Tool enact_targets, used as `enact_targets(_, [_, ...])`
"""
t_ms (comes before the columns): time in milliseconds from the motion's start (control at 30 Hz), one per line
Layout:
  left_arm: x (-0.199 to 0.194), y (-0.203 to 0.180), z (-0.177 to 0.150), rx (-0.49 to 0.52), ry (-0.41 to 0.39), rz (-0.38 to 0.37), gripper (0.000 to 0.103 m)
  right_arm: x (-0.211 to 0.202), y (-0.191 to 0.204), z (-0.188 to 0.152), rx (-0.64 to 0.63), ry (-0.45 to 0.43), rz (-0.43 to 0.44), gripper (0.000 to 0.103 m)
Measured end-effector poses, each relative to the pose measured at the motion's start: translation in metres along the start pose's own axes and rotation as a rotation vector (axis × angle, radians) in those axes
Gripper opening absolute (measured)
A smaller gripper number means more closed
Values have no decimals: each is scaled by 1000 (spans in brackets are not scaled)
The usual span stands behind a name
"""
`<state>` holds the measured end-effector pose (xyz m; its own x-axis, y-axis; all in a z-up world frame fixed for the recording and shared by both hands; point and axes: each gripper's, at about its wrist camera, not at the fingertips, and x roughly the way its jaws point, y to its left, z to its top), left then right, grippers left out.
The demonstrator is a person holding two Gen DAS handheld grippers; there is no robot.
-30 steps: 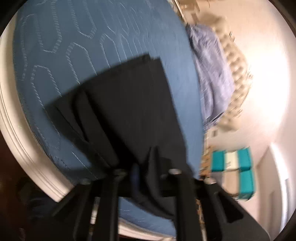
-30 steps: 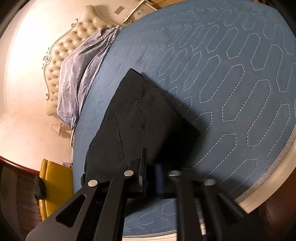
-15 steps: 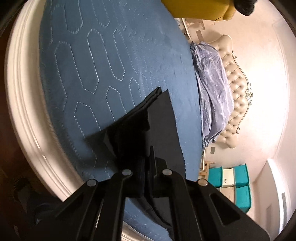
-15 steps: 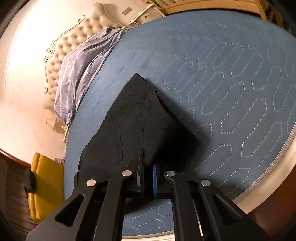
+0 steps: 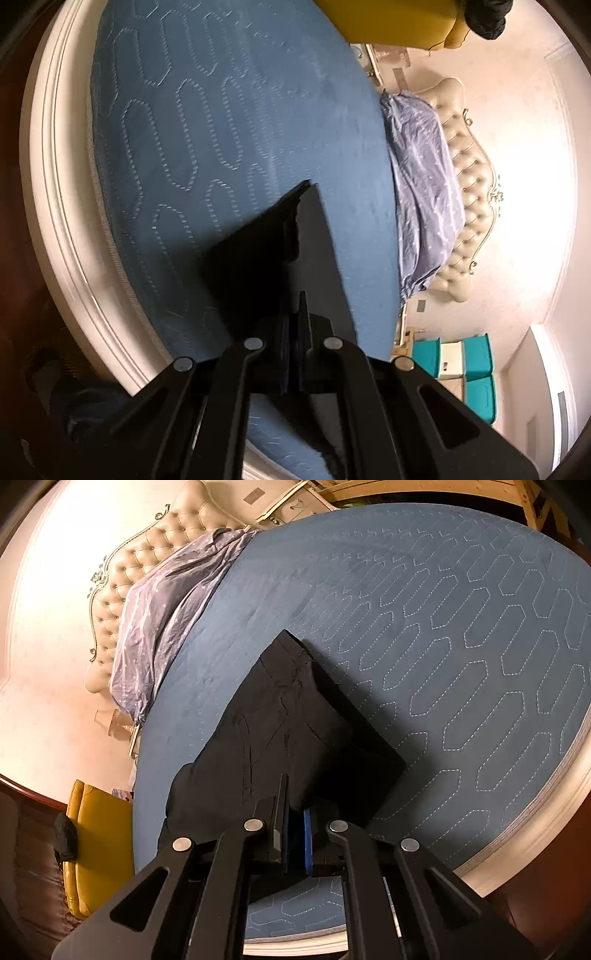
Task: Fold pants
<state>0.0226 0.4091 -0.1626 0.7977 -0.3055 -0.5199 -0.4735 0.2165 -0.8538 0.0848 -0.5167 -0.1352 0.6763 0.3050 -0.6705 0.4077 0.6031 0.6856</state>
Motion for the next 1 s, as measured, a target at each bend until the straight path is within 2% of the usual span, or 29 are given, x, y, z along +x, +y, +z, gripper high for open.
enact_targets(67, [-2,-2,-1,31,-6,14,3,3,2,0,-29,0,-24,5])
enact_targets(200, [8,20,-1,4,19,62,3,15,-11,-8,-31,12,-60,5])
enact_targets(300, [13,34,-3,3,26,48,3,23,-21,-16,-47,8,-73,5])
enact_targets(367, [13,36,-3,10,28,46,3,24,-23,-18,-48,3,-66,4])
enact_targets(833, [10,28,-6,38,6,75,6,29,-10,-21,-175,-21,-155,5])
enact_targets(900, [3,29,-4,36,-17,93,10,27,-6,-20,-209,-21,-174,9])
enact_targets(933, [-2,27,-3,49,-33,118,12,25,-4,-20,-222,-24,-192,21])
enact_targets(967, [-7,25,-3,63,-51,144,25,20,-1,-19,-236,-41,-230,46])
enact_targets(1000, [-17,20,-4,90,-94,193,44,13,0,-17,-246,-67,-281,56])
